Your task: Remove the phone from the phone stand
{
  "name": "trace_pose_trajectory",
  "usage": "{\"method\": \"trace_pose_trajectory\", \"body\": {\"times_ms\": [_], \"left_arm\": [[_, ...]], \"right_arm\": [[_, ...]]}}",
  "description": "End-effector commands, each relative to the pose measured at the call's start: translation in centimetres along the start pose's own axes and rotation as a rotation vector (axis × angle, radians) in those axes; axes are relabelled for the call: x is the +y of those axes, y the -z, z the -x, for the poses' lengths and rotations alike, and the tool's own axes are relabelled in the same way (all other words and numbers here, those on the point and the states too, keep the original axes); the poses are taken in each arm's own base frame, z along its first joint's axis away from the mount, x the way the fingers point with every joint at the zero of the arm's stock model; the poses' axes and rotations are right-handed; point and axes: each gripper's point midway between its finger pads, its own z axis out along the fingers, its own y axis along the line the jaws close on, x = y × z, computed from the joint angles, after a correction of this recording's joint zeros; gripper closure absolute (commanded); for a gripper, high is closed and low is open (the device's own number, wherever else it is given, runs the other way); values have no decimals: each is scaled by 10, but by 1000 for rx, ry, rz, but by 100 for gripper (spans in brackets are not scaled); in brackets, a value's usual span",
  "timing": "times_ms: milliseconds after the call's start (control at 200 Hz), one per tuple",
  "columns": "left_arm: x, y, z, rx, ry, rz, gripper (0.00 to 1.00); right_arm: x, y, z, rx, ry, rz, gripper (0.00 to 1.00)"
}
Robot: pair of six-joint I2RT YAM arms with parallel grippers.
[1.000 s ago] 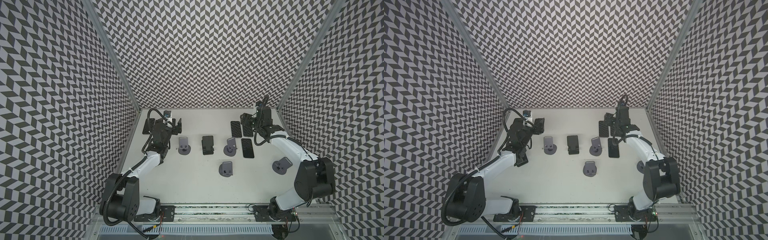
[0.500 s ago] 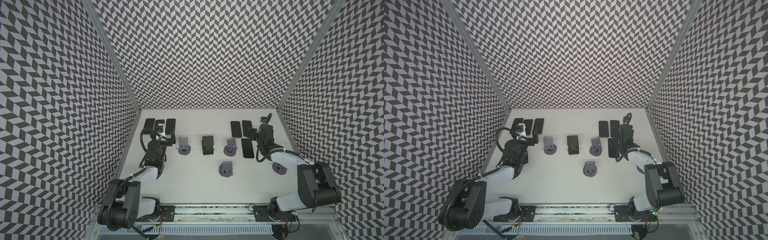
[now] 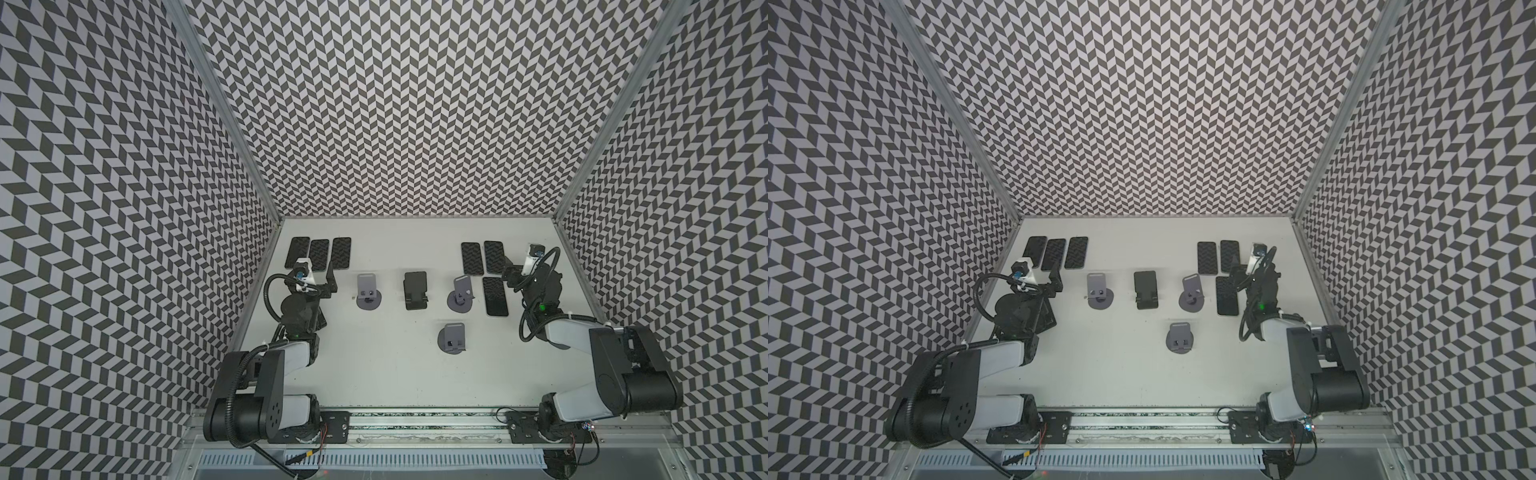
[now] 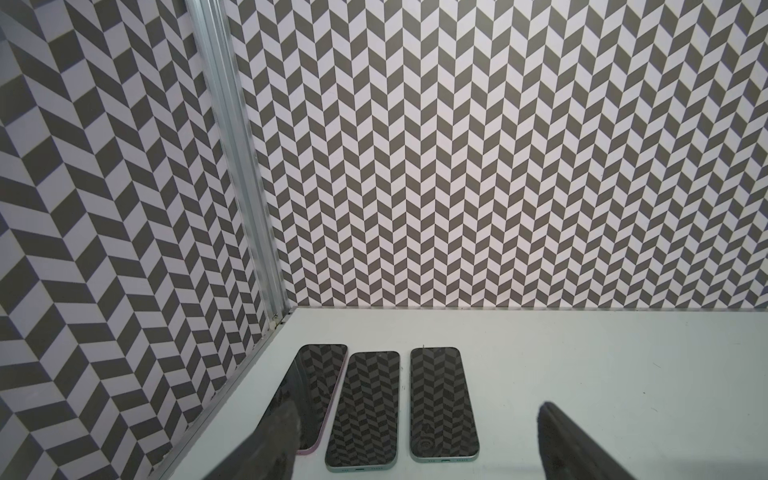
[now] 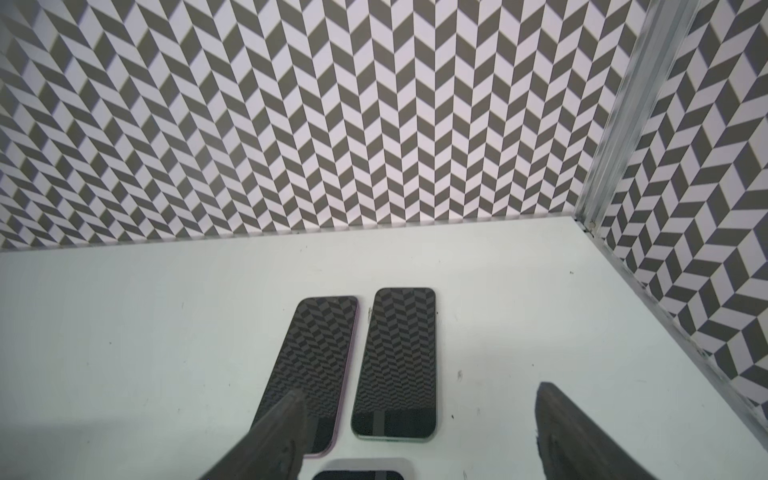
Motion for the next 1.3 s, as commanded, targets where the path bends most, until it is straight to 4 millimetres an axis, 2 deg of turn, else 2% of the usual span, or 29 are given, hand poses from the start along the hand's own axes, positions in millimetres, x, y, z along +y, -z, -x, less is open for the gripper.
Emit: {"method": "trace_pose_trajectory", "body": {"times_ms": [0, 160, 350, 436, 541, 651, 1001, 1051, 1086, 1106, 1157, 1292], "left_arm": [[-4, -2, 12, -48, 12, -43, 11], [-7, -10, 5, 11, 6, -60, 11], [-9, -8, -1, 43, -1, -71, 11], [-13, -11, -3, 58, -10, -95, 10], [-16, -15, -9, 98, -15, -115, 10], [-16, -14, -15, 121, -12, -118, 10], [-24, 2, -33, 95, -13, -156, 7], [-21, 3, -35, 93, -9, -141, 6], [-19, 4, -36, 89, -4, -127, 5], [-17, 4, -37, 85, -2, -119, 5], [-16, 6, -39, 82, -1, -111, 0], [-15, 5, -43, 81, 1, -100, 0]], "right_arm": [[4, 1, 31, -103, 15, 39, 21], [6, 1, 18, -18, 4, 48, 24], [13, 14, 7, -18, 21, 98, 21], [11, 19, 8, -60, 16, 90, 19], [15, 15, -1, -34, 27, 116, 18], [21, 22, -7, -52, 49, 159, 17], [6, 43, -16, -143, 12, 105, 14], [3, 45, -17, -153, 6, 91, 13], [0, 45, -11, -185, -11, 74, 12], [-2, 51, -21, -166, -17, 64, 12], [-5, 54, -21, -181, -27, 50, 12], [-14, 53, -19, -193, -53, 2, 9]]}}
